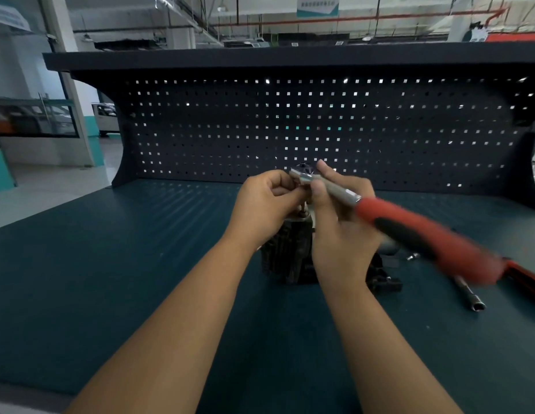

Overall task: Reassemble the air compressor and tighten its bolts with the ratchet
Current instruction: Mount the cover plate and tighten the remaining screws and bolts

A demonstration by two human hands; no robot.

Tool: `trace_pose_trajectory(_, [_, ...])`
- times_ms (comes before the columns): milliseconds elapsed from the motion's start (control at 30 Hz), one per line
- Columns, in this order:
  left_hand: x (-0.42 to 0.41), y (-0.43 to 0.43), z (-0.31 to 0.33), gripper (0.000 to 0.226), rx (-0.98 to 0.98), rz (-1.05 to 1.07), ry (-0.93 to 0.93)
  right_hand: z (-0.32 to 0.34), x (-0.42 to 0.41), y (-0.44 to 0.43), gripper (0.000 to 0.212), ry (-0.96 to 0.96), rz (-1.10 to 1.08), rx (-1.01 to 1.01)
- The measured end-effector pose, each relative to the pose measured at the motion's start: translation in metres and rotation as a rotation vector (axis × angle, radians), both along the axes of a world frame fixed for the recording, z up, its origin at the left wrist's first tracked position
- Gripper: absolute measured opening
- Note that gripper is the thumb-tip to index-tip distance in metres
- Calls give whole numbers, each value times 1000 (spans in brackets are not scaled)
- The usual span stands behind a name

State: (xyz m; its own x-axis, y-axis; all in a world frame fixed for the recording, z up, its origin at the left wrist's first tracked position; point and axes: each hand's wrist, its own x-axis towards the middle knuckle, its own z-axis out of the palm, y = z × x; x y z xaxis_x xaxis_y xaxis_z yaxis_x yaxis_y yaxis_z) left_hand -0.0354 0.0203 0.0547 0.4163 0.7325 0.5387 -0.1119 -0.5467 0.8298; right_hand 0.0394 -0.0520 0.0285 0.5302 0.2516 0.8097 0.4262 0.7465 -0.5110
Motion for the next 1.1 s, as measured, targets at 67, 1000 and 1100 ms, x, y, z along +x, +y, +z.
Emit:
trace_pose_trajectory(67, [0,1,1,10,-2,-16,-2,6,6,1,19,196,190,16])
trace_pose_trajectory(1000, [-1,2,1,11,78,13,73,11,28,4,18,608,679,-34])
trace_pose_trajectory(1100, [0,2,1,7,66,-4,58,9,18,1,19,334,336,9])
